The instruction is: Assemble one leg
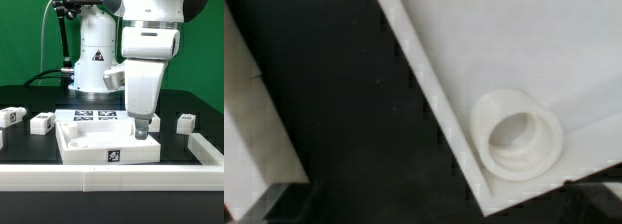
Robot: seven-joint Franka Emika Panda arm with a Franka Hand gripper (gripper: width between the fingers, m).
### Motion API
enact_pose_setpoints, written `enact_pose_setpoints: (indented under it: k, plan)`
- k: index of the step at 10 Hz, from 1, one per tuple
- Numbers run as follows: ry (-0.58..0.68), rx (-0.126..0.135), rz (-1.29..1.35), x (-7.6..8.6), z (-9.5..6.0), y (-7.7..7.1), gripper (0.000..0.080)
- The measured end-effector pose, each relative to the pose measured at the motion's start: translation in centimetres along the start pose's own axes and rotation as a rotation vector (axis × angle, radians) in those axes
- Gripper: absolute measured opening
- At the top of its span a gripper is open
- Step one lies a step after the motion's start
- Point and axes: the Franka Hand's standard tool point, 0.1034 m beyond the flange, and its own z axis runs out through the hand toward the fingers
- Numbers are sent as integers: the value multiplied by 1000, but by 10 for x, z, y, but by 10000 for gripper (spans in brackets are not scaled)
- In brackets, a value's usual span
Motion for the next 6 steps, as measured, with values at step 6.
enact_pose_setpoints:
  k: [6]
  plan:
    - [-38, -7, -373, -27, 4, -34, 650]
